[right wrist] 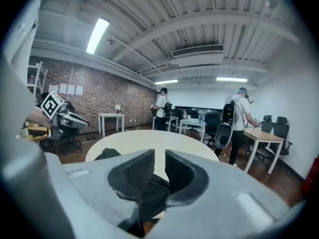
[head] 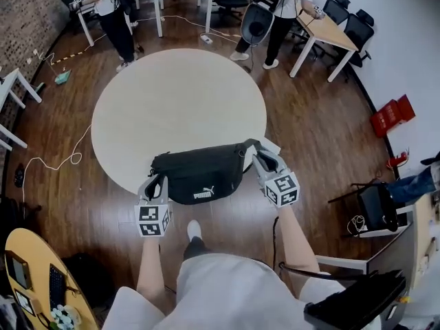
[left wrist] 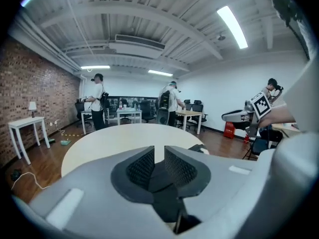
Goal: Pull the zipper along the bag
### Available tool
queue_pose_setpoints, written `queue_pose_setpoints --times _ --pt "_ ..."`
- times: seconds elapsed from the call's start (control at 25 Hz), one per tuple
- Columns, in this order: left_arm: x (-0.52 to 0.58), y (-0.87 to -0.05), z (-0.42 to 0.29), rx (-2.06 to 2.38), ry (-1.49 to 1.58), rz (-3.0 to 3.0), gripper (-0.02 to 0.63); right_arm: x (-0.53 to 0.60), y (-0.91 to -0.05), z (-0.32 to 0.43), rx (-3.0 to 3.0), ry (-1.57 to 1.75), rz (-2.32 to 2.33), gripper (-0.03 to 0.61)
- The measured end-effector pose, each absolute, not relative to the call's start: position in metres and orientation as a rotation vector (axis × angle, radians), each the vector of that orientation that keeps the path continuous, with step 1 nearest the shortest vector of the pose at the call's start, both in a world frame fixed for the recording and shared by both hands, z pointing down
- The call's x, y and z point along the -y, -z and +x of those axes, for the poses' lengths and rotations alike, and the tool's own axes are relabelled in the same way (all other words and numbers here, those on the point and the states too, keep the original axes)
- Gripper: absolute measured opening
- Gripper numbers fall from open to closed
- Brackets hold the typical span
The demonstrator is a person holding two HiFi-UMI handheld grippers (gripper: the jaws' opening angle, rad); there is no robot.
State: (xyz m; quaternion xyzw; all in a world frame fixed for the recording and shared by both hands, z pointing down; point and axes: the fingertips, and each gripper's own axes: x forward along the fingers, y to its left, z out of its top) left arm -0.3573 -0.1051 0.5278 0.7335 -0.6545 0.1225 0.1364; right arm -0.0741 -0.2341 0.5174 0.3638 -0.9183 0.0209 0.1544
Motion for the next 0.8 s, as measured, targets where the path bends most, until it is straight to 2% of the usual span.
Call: queue_pose_setpoints --times 0.12,0.2,0.4,0.6,0.8 --pt "0.065 -0.5 -0.275 1.912 -0.335 2.23 0.061 0.163 -0.496 -0.055 2.764 0.008 0.929 0.019" --pt "0.035 -0.488 -0.22 1.931 -0.343 2.298 0.024 0.111 -0.49 -0.038 2.832 0.048 0.822 -0.008" --pt "-0.053 -0.462 -0.113 1.976 -0.316 2.341 0.017 -0.011 -0.476 0.006 2.903 0.036 0.65 -0.008" --pt "-0.118 -0.427 -0.061 2.021 -0.301 2.301 0.017 -0.078 -0.437 0.04 2.96 -0.026 0.727 -0.008" --pt "-0.151 -0.396 -0.052 2.075 -0.266 2.315 0.018 -0.118 -0.407 0.05 2.97 0.007 0.771 -0.008"
